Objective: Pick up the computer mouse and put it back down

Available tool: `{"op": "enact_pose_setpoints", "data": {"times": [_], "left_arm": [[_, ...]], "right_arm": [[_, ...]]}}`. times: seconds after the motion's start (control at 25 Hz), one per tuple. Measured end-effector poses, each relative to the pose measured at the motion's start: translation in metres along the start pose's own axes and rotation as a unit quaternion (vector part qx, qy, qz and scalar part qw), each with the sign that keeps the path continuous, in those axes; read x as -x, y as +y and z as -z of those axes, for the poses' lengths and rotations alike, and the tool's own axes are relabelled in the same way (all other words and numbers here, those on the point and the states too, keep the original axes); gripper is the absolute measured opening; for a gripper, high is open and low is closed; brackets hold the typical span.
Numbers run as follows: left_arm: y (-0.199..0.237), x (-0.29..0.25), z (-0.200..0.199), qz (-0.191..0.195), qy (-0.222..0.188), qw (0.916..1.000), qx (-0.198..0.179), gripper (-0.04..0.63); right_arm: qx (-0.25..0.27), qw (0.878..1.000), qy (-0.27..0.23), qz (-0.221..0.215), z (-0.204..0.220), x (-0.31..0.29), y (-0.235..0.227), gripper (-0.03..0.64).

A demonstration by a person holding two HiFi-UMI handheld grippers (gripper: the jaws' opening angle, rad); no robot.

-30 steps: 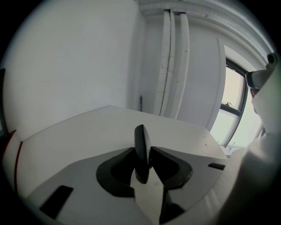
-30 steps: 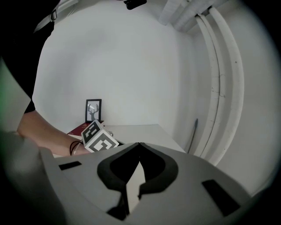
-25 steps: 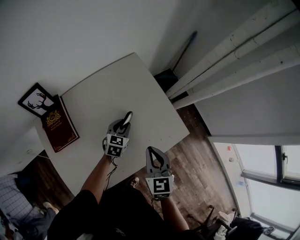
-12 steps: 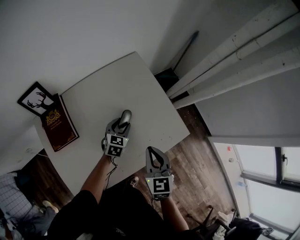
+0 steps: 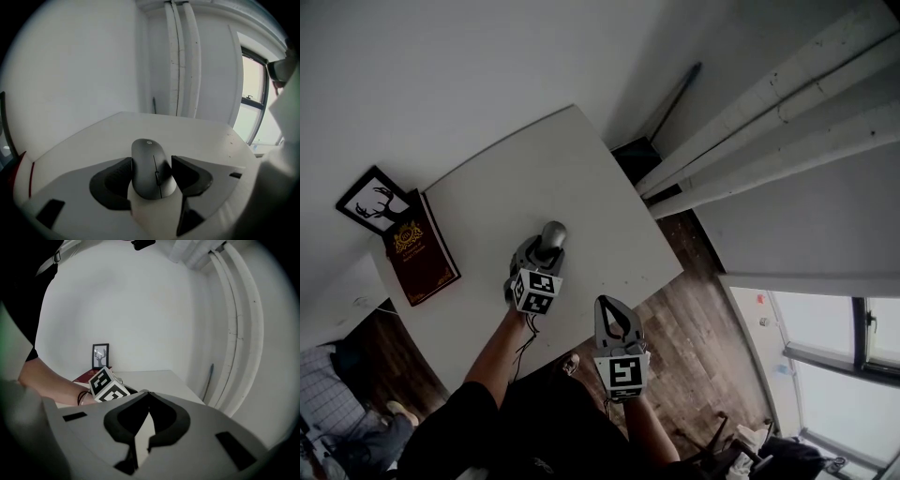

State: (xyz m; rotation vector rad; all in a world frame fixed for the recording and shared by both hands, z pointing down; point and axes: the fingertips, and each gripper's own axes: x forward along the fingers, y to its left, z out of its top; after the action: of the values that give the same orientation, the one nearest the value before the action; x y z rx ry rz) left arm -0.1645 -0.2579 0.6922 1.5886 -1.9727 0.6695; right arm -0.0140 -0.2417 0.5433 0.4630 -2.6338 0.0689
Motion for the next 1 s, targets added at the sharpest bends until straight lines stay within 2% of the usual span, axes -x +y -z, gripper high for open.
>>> {"op": "enact_pose_setpoints", "data": {"times": [0.48, 0.52, 0.6, 0.68, 0.84, 1.0], "left_arm": [[-0.002, 0.037, -0.018, -0.012, -0.038, 0.9990, 0.017, 0.253], [-0.004, 0.045, -0.022, -0.016, -0.050, 0.9984, 0.019, 0.226], [-0.007, 0.067, -0.034, -0.029, -0.082, 0.9960, 0.021, 0.086], [-0.014, 0.089, -0.045, -0.035, -0.108, 0.9933, 0.023, 0.033], [-0.039, 0.123, -0.052, -0.023, -0.131, 0.9907, 0.030, 0.002], [-0.060, 0.157, -0.052, -0.018, -0.147, 0.9889, 0.009, 0.002]], "right_arm": [[-0.004, 1.000, -0.018, 0.006, 0.002, 0.007, 0.004, 0.020], [-0.005, 1.000, -0.020, 0.007, 0.002, 0.010, 0.005, 0.020], [-0.003, 1.000, -0.025, 0.010, 0.000, 0.018, 0.009, 0.020], [-0.002, 0.999, -0.033, 0.014, -0.003, 0.027, 0.011, 0.020], [-0.010, 0.998, -0.049, 0.025, -0.007, 0.049, 0.011, 0.020], [-0.021, 0.997, -0.069, 0.036, -0.015, 0.068, 0.010, 0.020]]}}
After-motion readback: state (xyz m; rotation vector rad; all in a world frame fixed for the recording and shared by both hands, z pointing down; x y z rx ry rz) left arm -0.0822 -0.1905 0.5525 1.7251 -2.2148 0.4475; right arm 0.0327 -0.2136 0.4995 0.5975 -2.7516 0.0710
